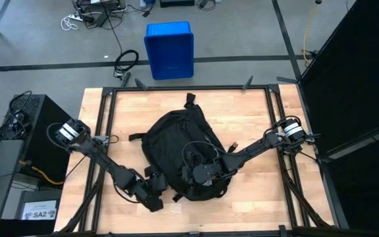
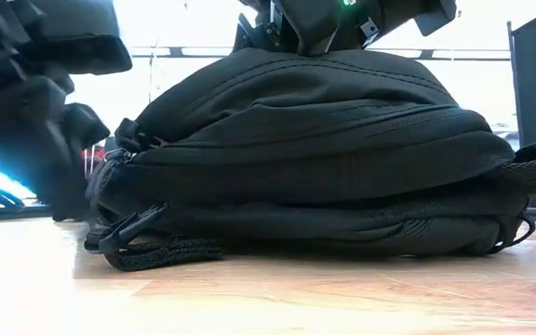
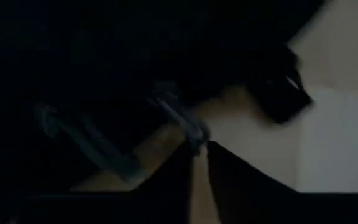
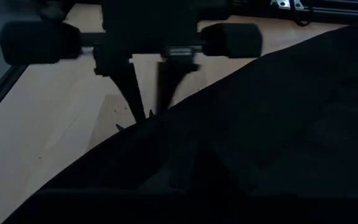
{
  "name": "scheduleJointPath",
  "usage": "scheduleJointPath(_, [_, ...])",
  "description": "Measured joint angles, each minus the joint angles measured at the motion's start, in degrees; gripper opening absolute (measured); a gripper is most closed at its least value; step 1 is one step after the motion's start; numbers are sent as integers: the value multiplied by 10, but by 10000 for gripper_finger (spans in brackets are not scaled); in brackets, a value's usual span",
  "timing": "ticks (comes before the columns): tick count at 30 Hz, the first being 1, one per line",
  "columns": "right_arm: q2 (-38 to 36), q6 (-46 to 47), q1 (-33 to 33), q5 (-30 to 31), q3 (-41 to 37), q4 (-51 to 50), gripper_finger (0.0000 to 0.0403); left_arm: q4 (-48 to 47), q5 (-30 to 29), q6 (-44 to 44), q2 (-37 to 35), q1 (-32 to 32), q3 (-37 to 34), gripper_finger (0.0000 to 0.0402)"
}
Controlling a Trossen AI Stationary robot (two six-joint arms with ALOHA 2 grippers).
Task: Unpack backpack
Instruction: Open the backpack
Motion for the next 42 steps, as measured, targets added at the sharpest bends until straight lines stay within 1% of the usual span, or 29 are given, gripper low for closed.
scheduleJointPath(2, [-1, -3, 0, -7, 0, 9, 21, -1, 16, 1, -7, -1, 5, 7])
scheduleJointPath(4, [-2, -13, 1, -23, 0, 32, 21, 2, 18, 7, -15, -2, 12, 3])
scheduleJointPath(7, [-3, -32, 4, -46, 0, 69, 21, 1, 18, 28, -25, -2, 22, 1])
scheduleJointPath(11, [-3, -42, 9, -54, 0, 78, 21, 2, 6, 58, -28, -2, 35, 0])
scheduleJointPath(13, [-3, -57, 14, -71, 0, 85, 21, 2, 3, 72, -28, -2, 41, 0])
scheduleJointPath(15, [-3, -80, 23, -89, 0, 87, 26, 1, 0, 77, -28, -1, 45, 0])
scheduleJointPath(18, [-3, -110, 42, -89, 0, 84, 43, 2, -3, 79, -29, 0, 46, 0])
scheduleJointPath(22, [-3, -141, 70, -50, 0, 85, 85, 7, -3, 88, -37, 0, 46, 0])
scheduleJointPath(28, [24, -199, 105, 88, 1, 105, 160, 35, -5, 107, -74, 0, 46, 0])
scheduleJointPath(31, [41, -232, 114, 148, 7, 115, 186, 50, -9, 119, -94, 3, 47, 0])
scheduleJointPath(33, [54, -253, 115, 180, 22, 115, 196, 52, -10, 121, -103, 7, 47, 0])
scheduleJointPath(35, [63, -264, 114, 192, 36, 117, 201, 58, -11, 126, -108, 13, 47, 0])
scheduleJointPath(37, [73, -267, 109, 187, 49, 117, 200, 58, -11, 135, -110, 19, 47, 0])
scheduleJointPath(42, [74, -260, 100, 182, 50, 108, 187, 45, -6, 126, -110, 22, 47, 0])
